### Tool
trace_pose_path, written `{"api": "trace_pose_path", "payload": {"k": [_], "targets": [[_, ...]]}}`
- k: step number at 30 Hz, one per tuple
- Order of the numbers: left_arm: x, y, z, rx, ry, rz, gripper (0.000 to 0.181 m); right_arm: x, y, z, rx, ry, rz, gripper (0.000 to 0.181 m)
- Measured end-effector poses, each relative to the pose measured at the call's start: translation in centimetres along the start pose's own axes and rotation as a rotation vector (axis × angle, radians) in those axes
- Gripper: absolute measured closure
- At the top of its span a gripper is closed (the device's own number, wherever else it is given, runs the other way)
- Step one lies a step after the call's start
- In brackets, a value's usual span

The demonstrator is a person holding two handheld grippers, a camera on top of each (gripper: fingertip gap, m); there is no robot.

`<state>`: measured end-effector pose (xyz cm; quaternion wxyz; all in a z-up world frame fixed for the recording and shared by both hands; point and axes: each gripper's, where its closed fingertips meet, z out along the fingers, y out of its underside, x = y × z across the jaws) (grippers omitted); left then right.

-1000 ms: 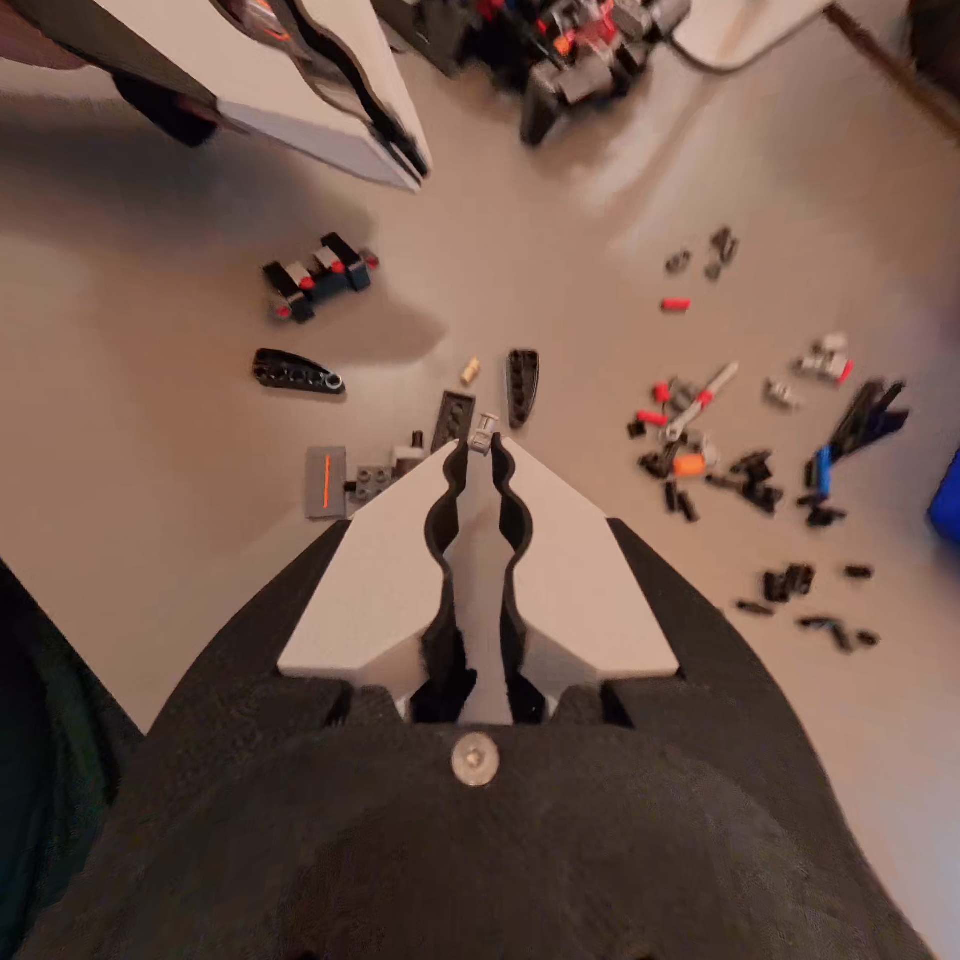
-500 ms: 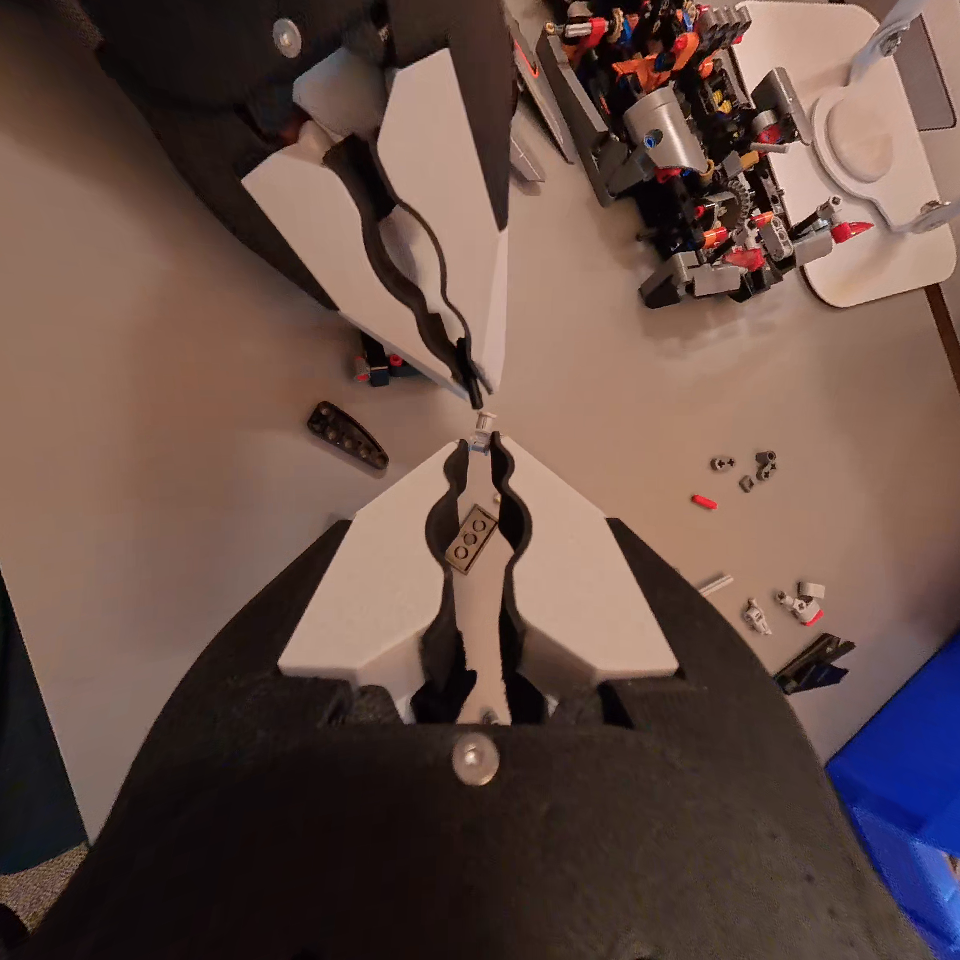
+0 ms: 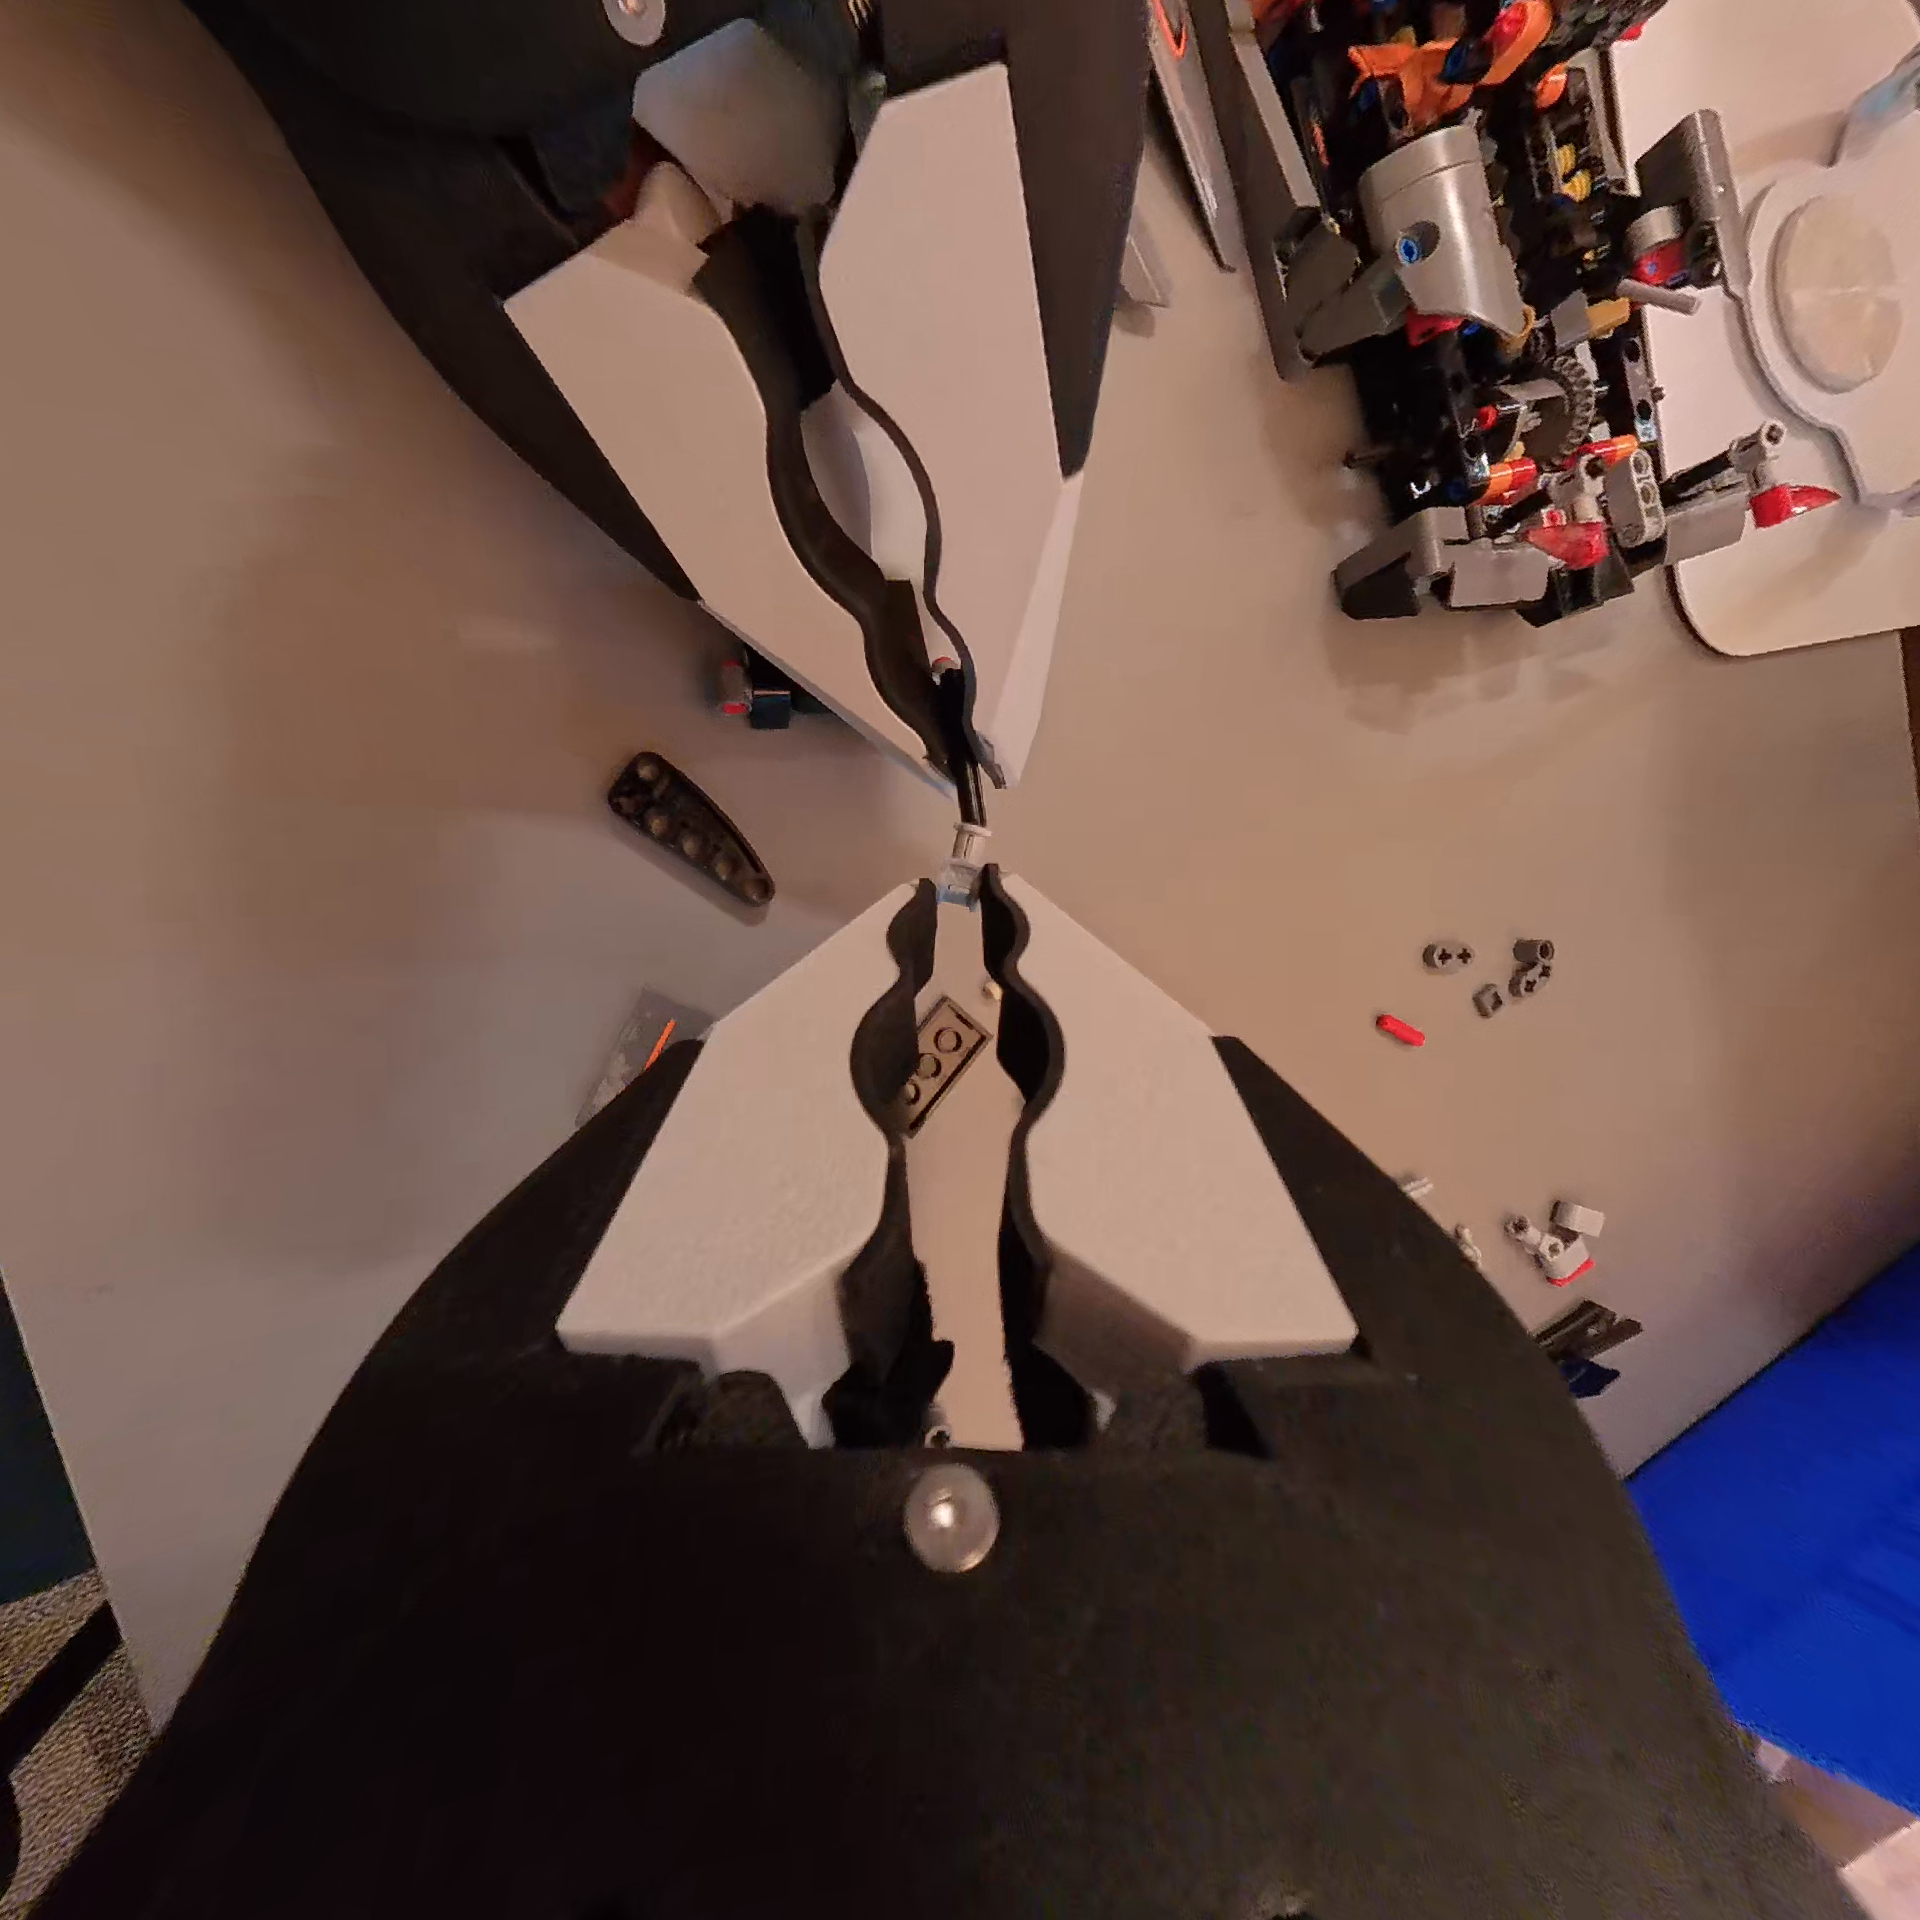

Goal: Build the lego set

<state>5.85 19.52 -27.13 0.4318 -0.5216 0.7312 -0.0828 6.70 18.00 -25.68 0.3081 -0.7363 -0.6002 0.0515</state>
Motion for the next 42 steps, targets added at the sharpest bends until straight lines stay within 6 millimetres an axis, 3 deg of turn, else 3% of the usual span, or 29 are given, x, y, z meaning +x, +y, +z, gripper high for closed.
{"api": "trace_pose_path", "payload": {"k": [1, 18, 42], "targets": [[0.0, 0.1, 0.0, -0.002, 0.001, -0.001, 0.180, 0.0, -0.1, 0.0, 0.004, -0.005, 0.001, 0.175], [0.7, 0.3, 0.1, -0.026, 0.024, 0.036, 0.180, -0.3, -0.2, 0.3, -0.022, -0.088, -0.161, 0.177], [-0.5, -0.1, -0.2, 0.042, 0.025, -0.082, 0.180, 0.7, -1.1, 0.1, 0.098, -0.122, -0.058, 0.176]]}}
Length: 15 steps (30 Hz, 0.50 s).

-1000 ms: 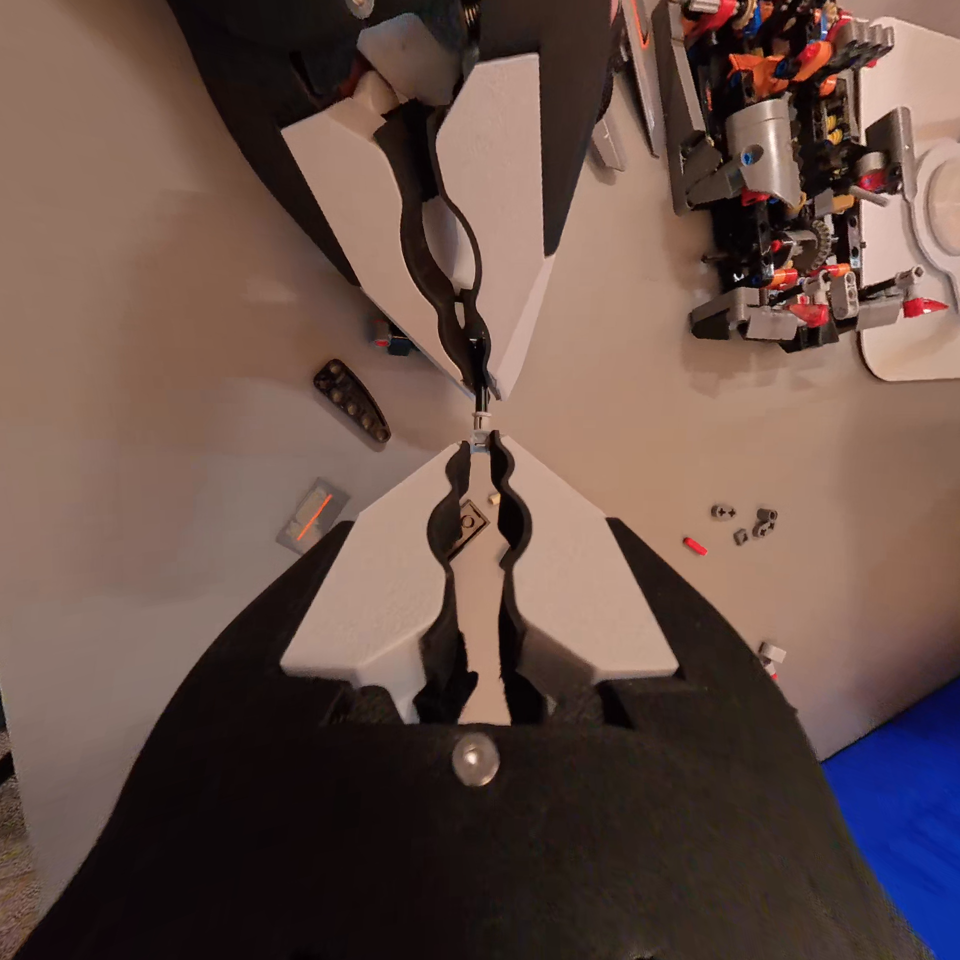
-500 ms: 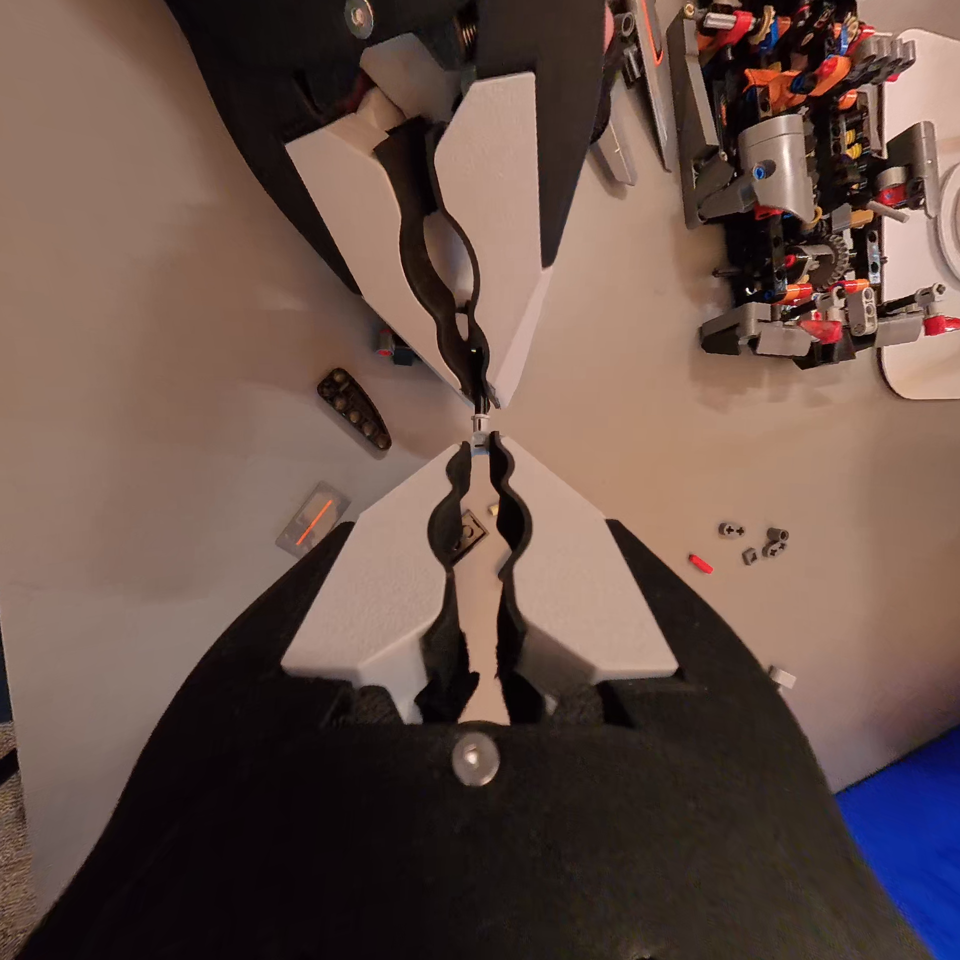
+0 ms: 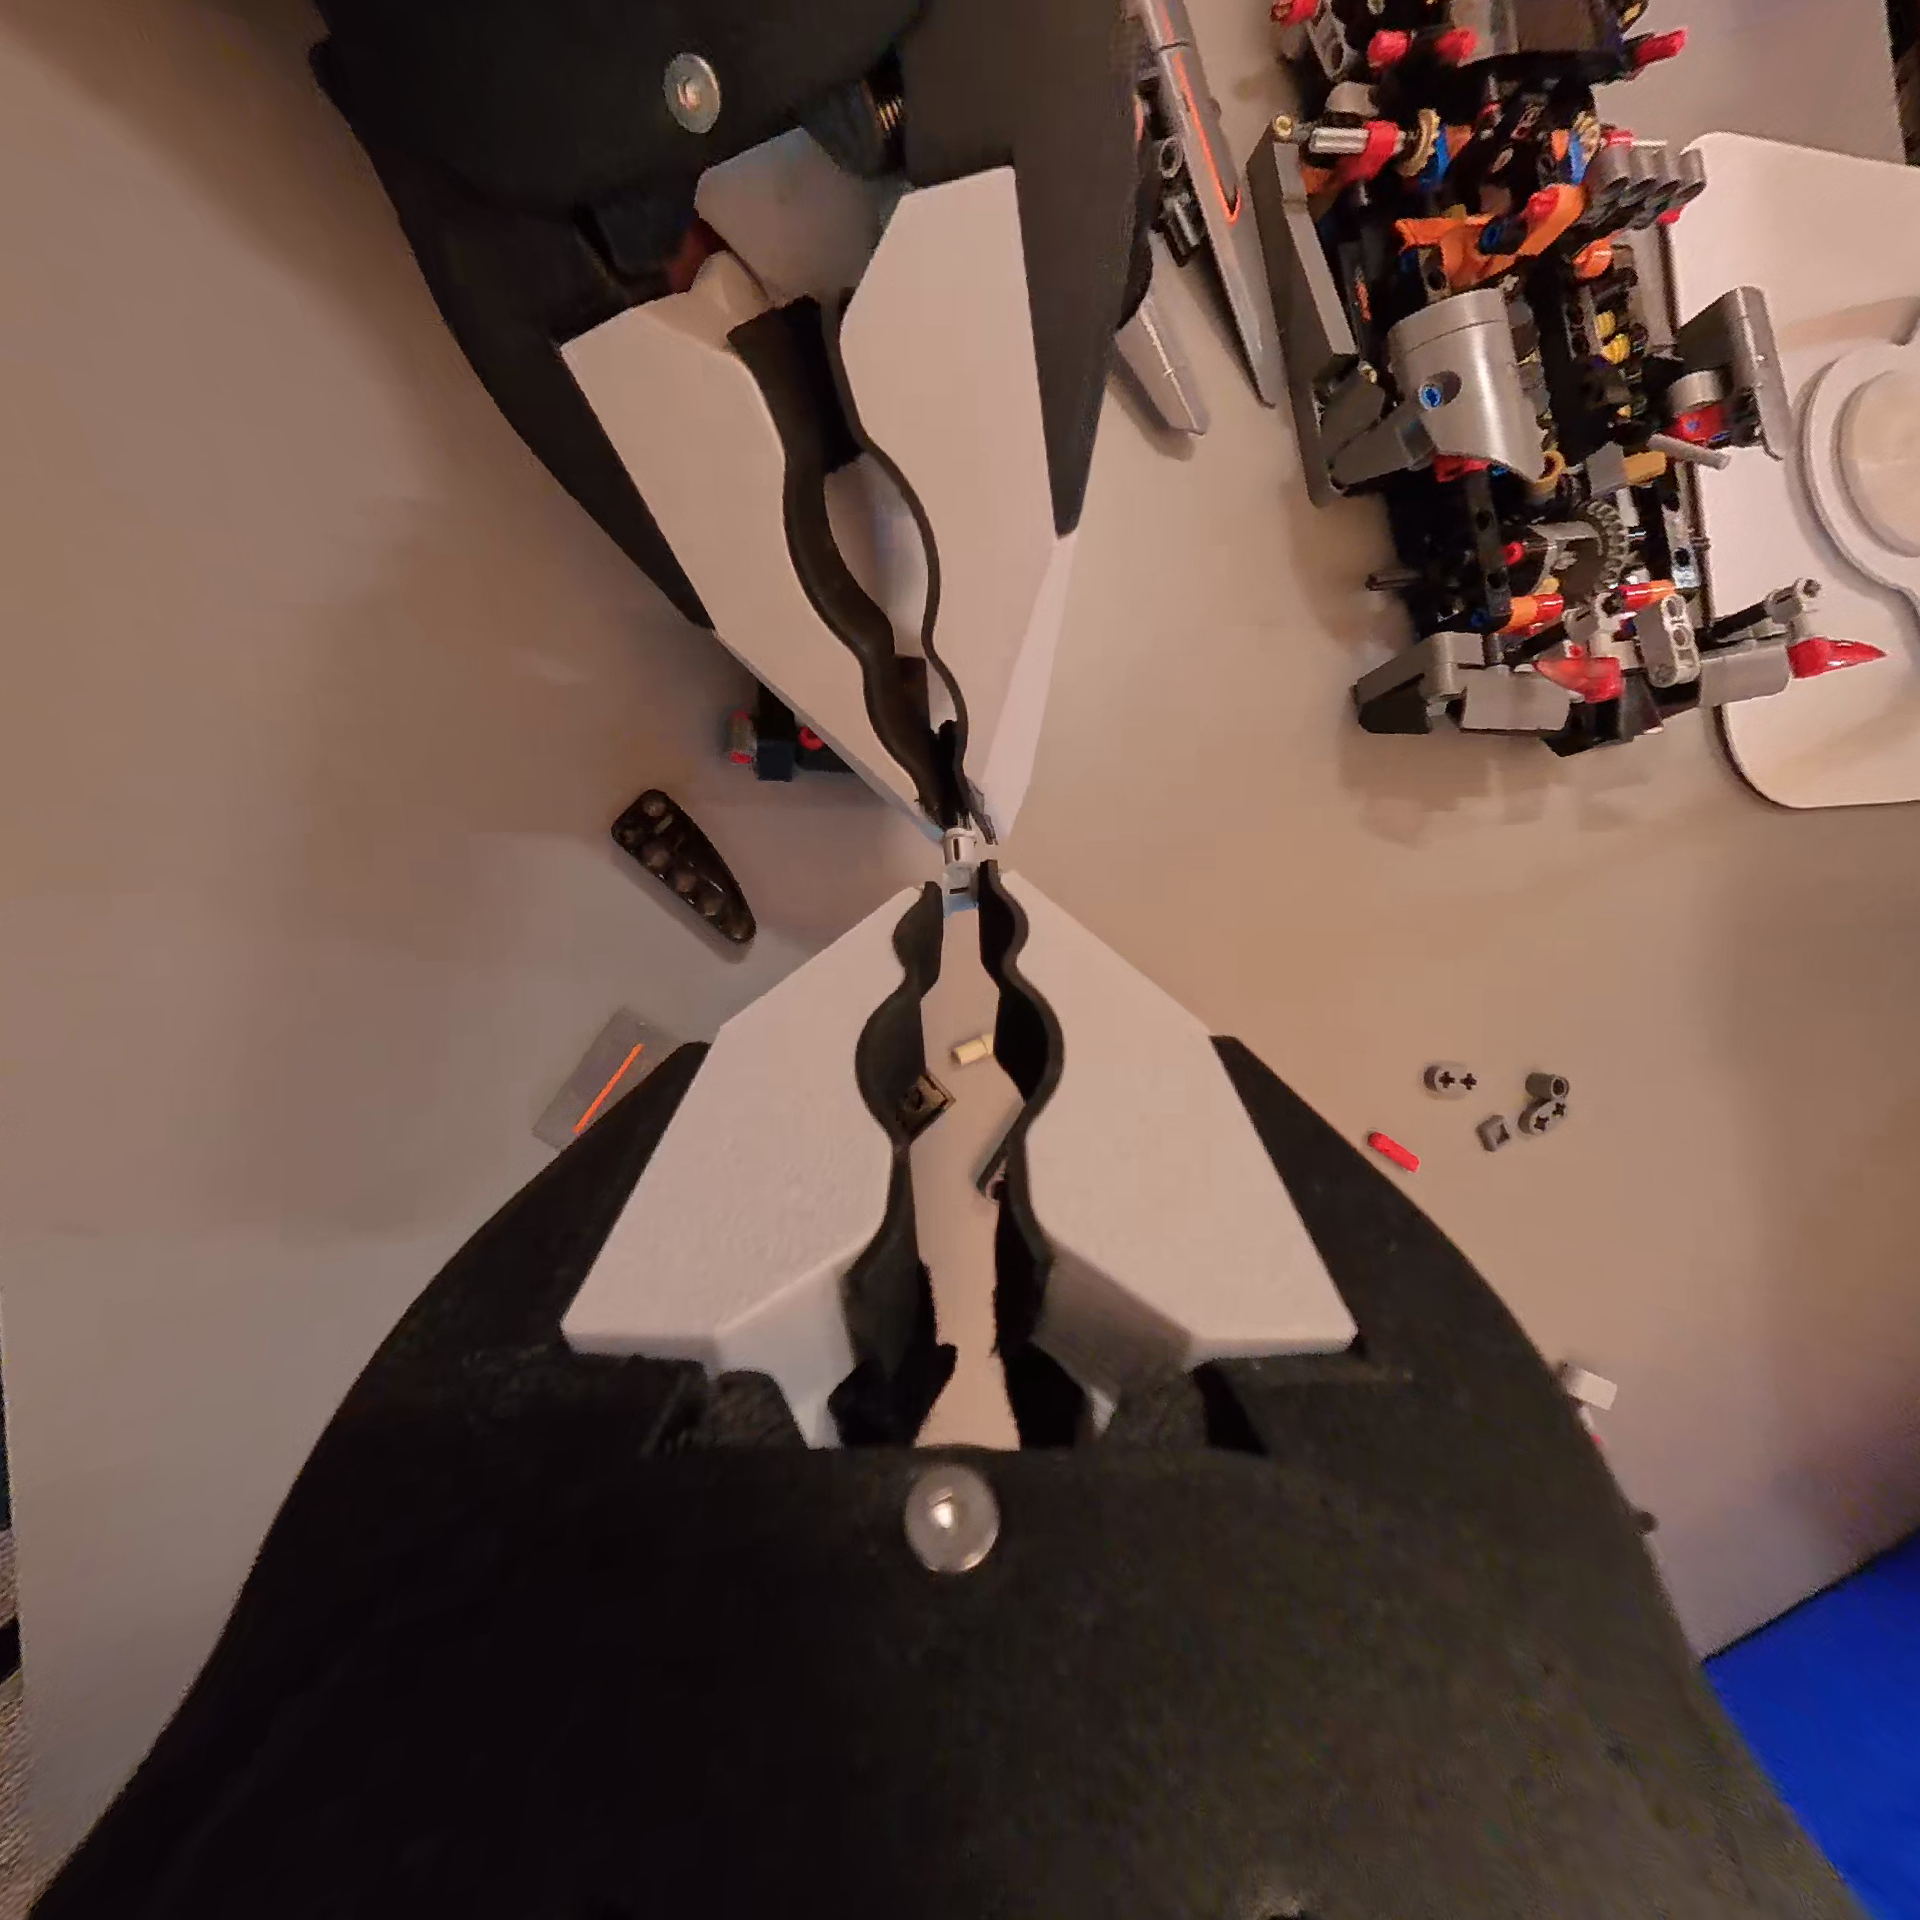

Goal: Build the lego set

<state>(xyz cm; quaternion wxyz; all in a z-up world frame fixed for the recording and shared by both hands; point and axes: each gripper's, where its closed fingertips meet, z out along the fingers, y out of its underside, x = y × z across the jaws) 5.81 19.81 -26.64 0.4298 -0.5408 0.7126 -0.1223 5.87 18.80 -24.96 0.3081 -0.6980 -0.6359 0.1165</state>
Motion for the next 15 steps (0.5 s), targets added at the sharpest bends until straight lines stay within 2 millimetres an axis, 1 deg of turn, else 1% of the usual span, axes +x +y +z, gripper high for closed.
{"api": "trace_pose_path", "payload": {"k": [3, 6, 10, 15], "targets": [[-0.5, -0.6, -0.4, 0.065, 0.009, -0.043, 0.180, 0.3, -0.4, -0.6, 0.005, 0.024, -0.027, 0.176], [-1.1, -0.4, -0.7, 0.065, -0.023, -0.051, 0.180, 0.9, -0.9, -0.8, -0.002, 0.043, -0.031, 0.176], [-2.6, -0.9, -1.8, 0.120, -0.062, -0.127, 0.180, 2.1, -2.3, -1.4, 0.030, 0.097, -0.005, 0.173], [-3.9, -1.9, -3.1, 0.231, -0.075, -0.233, 0.180, 3.3, -4.3, -2.7, 0.149, 0.122, 0.075, 0.172]]}}
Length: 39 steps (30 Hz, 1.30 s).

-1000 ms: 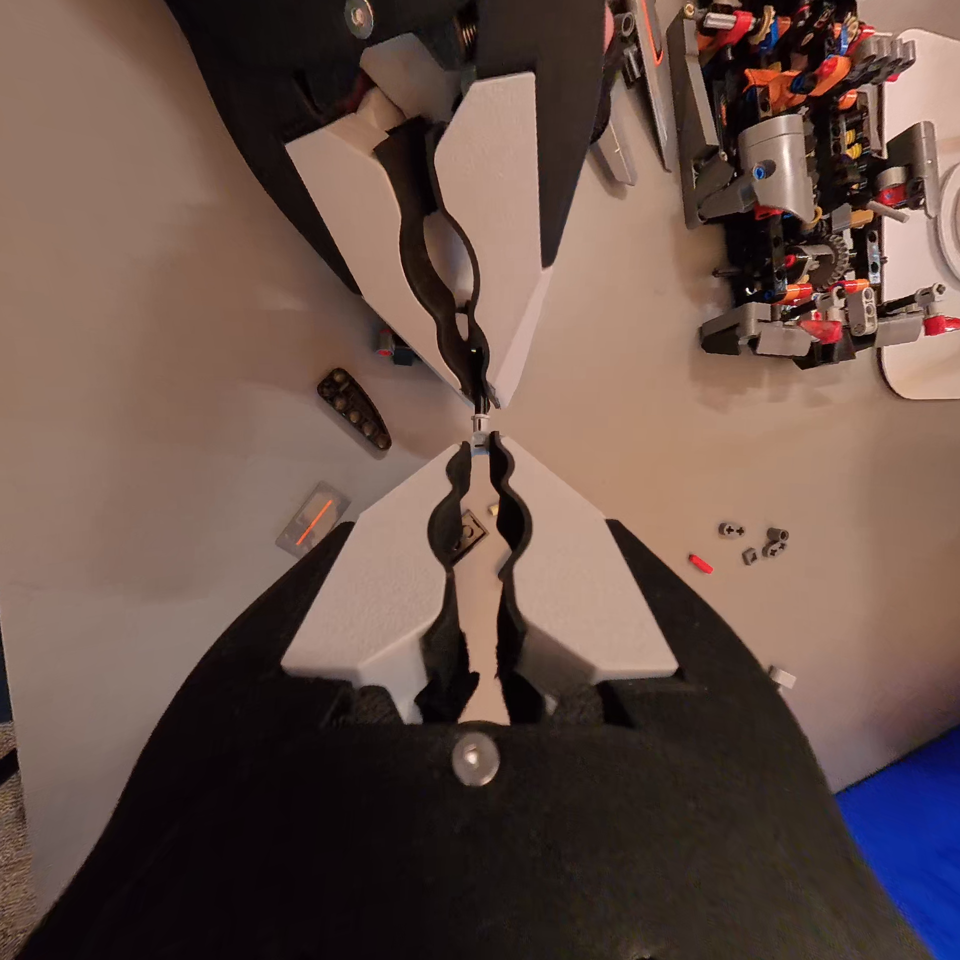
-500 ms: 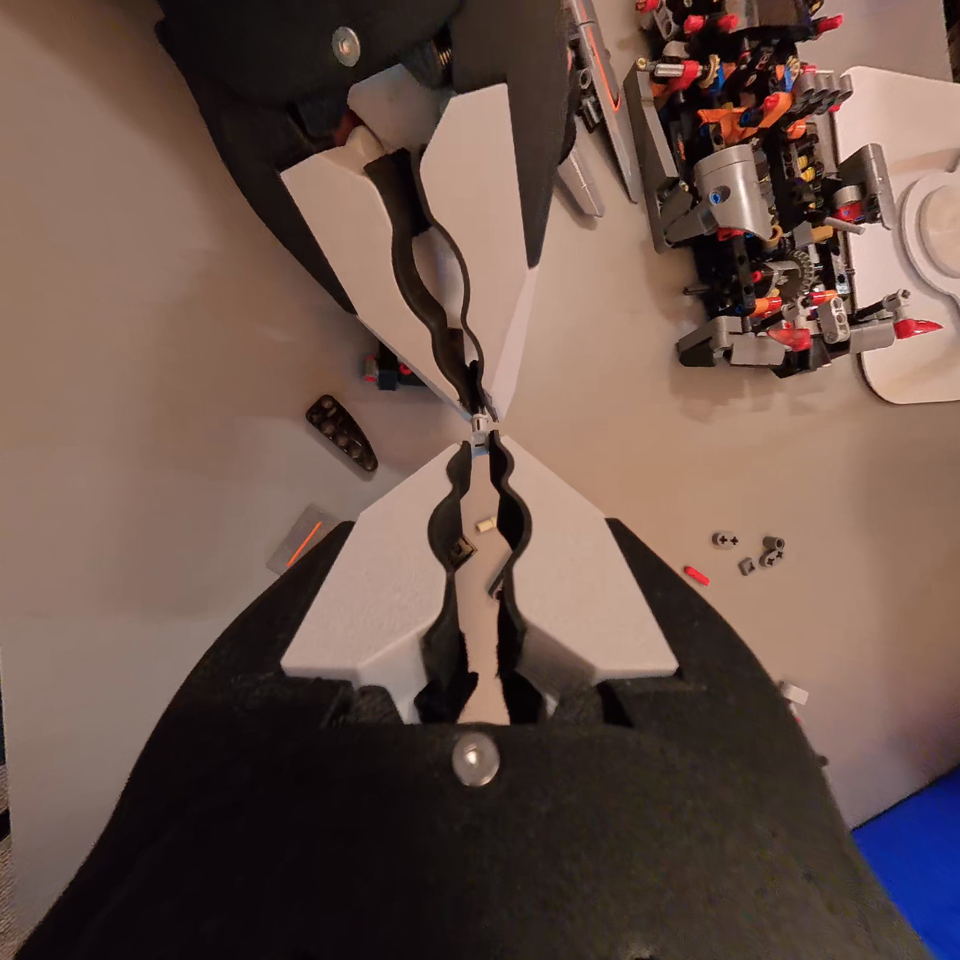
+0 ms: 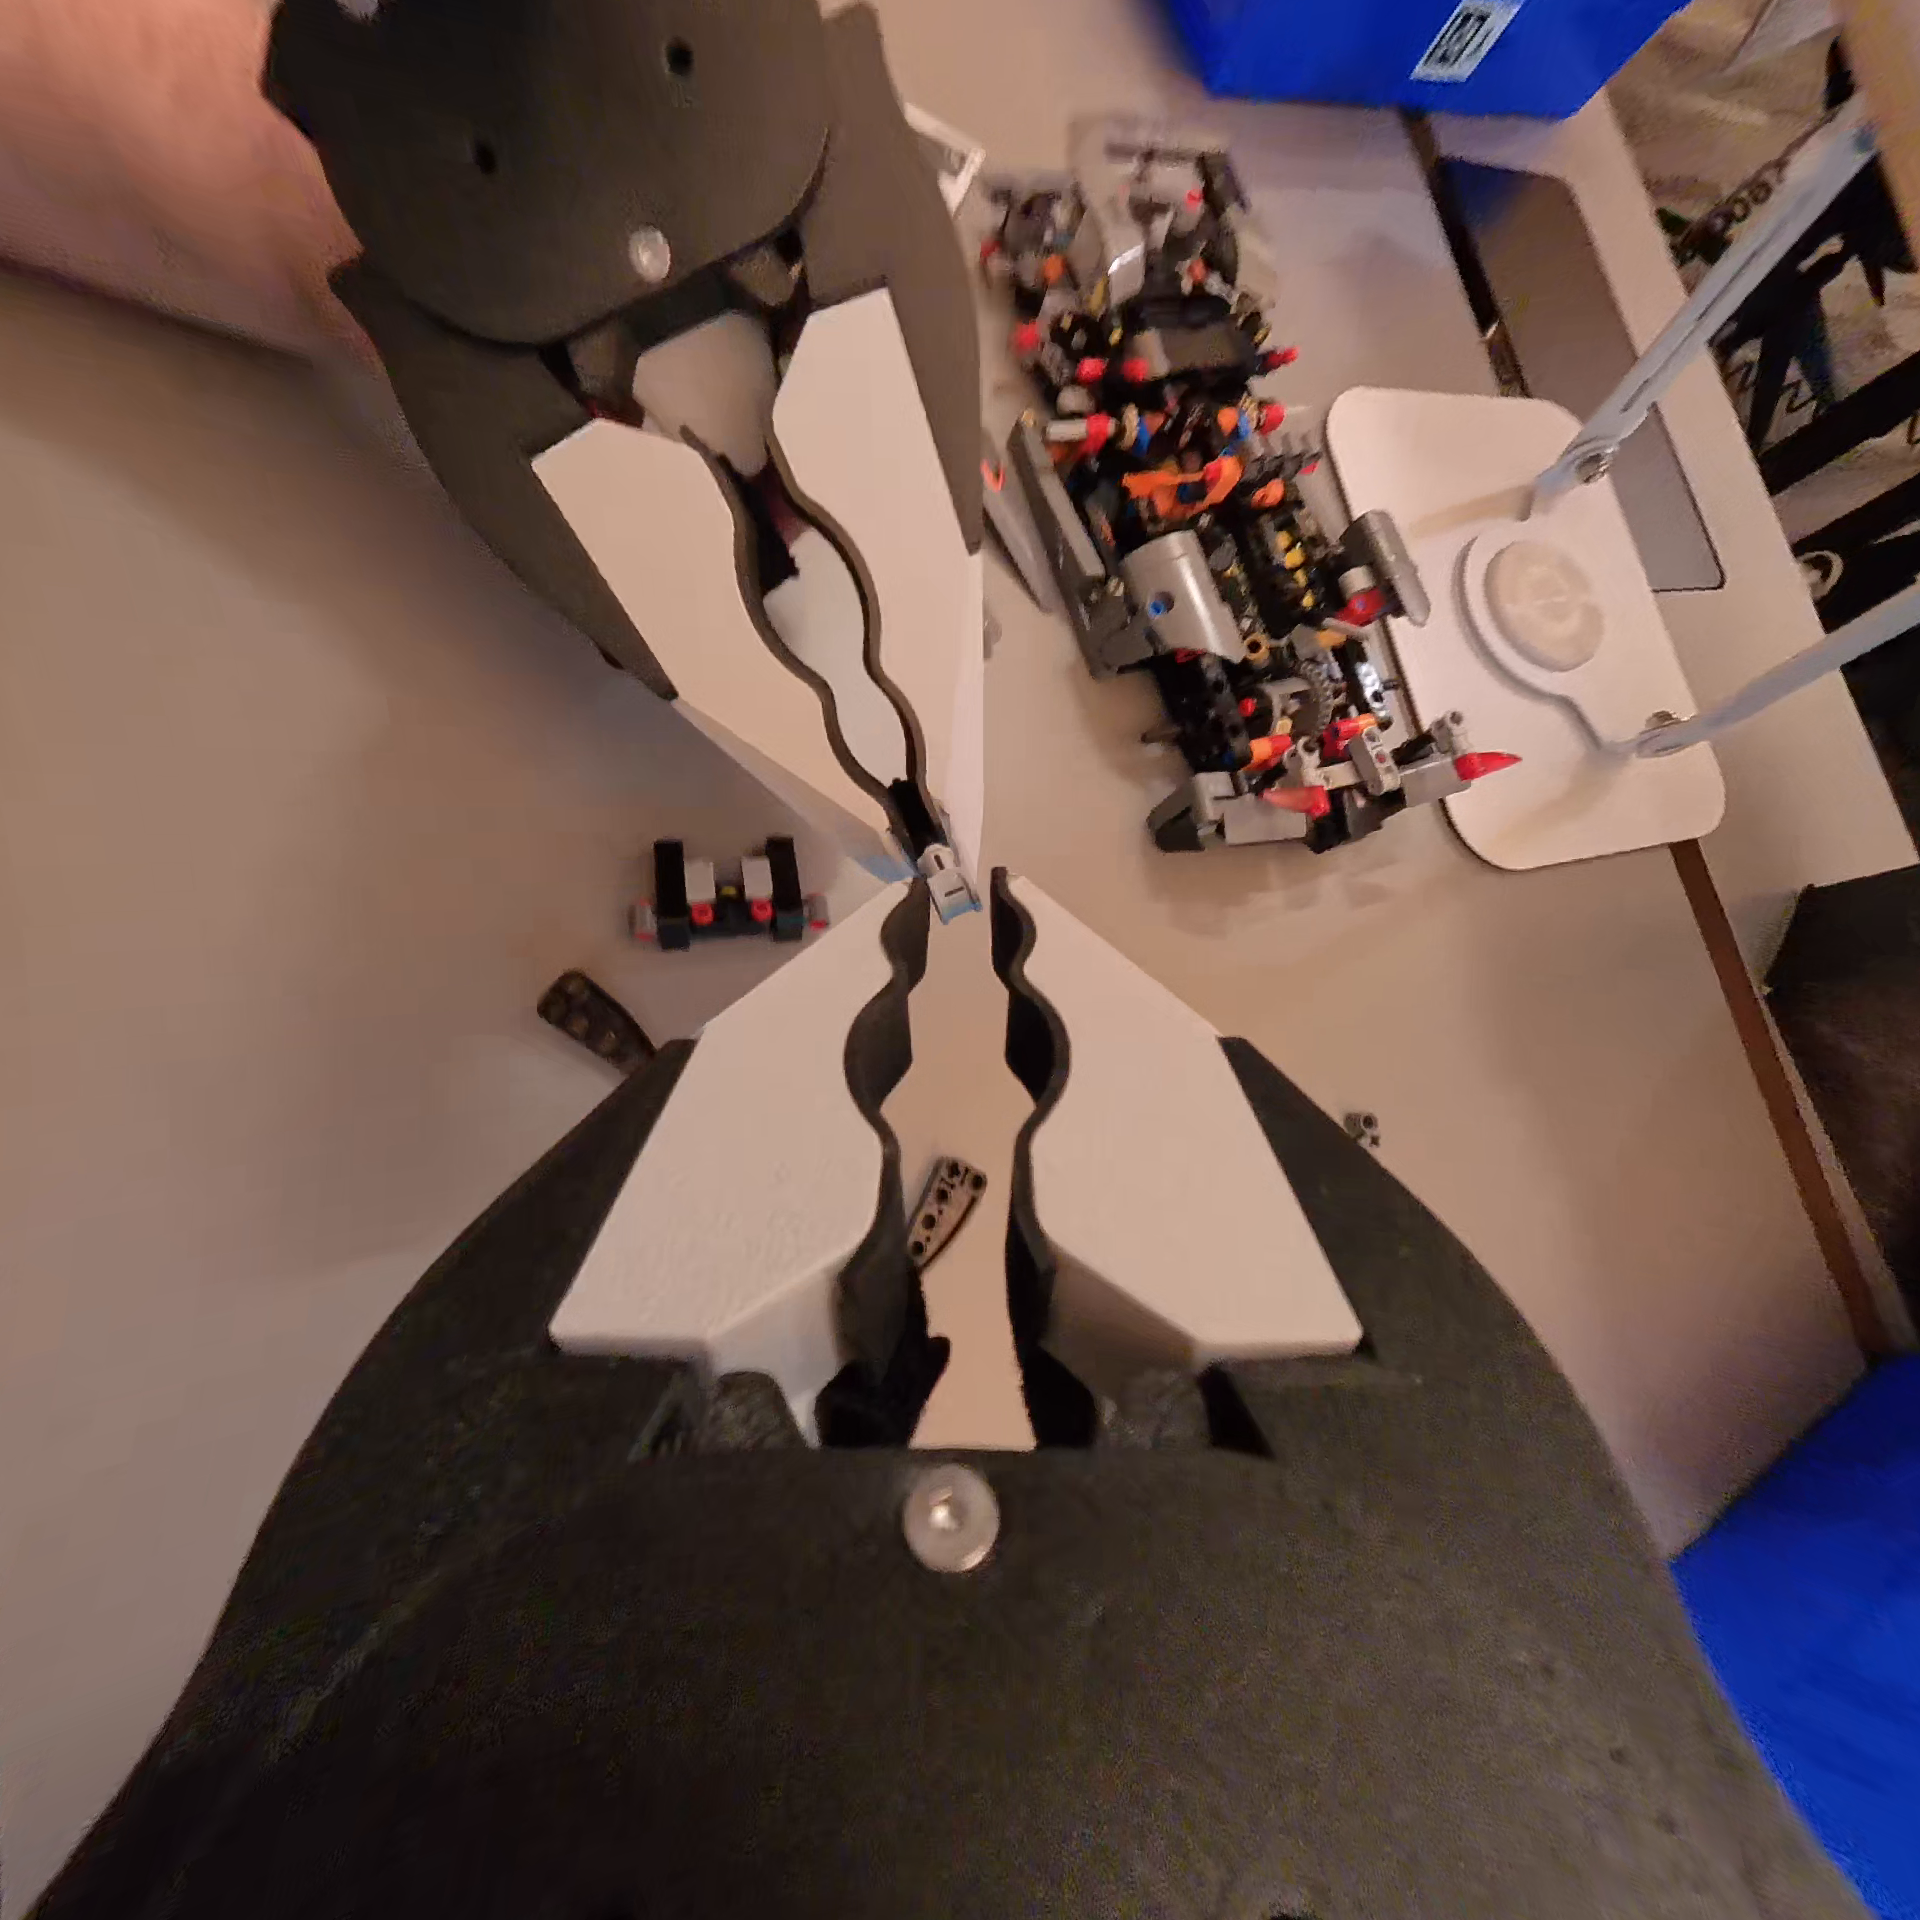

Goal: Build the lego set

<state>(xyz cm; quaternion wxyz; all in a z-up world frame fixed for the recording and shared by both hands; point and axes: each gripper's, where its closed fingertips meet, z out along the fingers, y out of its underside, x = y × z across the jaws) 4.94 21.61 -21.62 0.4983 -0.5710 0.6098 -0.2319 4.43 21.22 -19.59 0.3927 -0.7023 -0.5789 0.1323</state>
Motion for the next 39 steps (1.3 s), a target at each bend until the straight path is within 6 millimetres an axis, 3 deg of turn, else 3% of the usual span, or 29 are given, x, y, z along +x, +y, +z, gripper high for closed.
{"api": "trace_pose_path", "payload": {"k": [9, 12, 17, 24, 30, 33, 39], "targets": [[-2.5, -3.1, -3.1, 0.315, 0.123, -0.394, 0.180, 2.2, -3.7, -1.4, 0.248, 0.007, 0.194, 0.167], [-3.2, -4.9, -5.2, 0.504, 0.235, -0.530, 0.180, 2.2, -5.1, -1.4, 0.316, -0.024, 0.231, 0.164], [-4.8, -5.8, -7.9, 0.721, 0.385, -0.726, 0.180, 2.3, -7.9, -1.5, 0.420, -0.054, 0.269, 0.161], [-5.2, -6.2, -9.3, 0.819, 0.460, -0.762, 0.180, 1.9, -11.1, -1.0, 0.531, -0.136, 0.357, 0.160], [-4.0, -6.8, -9.2, 0.801, 0.519, -0.718, 0.180, 1.6, -12.3, -1.2, 0.599, -0.218, 0.446, 0.162], [-3.5, -6.8, -8.7, 0.786, 0.514, -0.699, 0.181, 1.3, -12.2, -0.8, 0.592, -0.243, 0.459, 0.174], [-3.6, -6.7, -8.3, 0.757, 0.462, -0.669, 0.178, 1.3, -12.1, -1.0, 0.567, -0.193, 0.428, 0.175]]}}
